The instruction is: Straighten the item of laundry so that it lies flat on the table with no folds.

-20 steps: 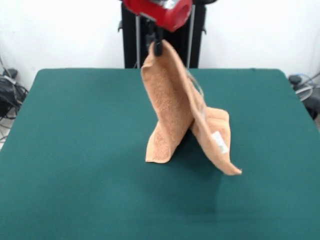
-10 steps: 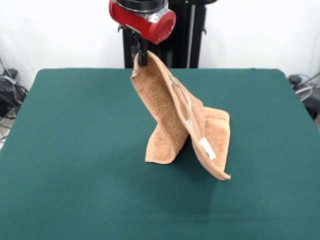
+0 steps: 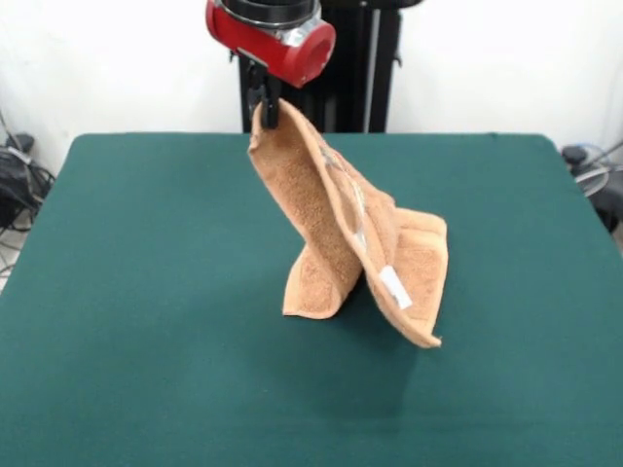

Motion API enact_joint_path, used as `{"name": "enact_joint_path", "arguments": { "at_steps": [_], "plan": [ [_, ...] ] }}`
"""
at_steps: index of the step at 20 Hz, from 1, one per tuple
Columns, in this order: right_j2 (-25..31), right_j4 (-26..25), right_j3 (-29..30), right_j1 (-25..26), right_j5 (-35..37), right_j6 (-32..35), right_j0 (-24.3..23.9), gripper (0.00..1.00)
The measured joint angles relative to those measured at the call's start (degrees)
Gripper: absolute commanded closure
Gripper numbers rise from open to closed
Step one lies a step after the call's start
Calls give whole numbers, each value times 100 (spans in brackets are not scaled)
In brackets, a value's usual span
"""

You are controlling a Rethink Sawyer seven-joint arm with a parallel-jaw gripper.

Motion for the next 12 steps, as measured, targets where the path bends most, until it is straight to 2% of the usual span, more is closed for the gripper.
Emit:
{"name": "enact_joint_path", "arguments": {
  "at_steps": [12],
  "plan": [
    [-196,-742,-3,-149,1,0,-55,100]
  ]
}}
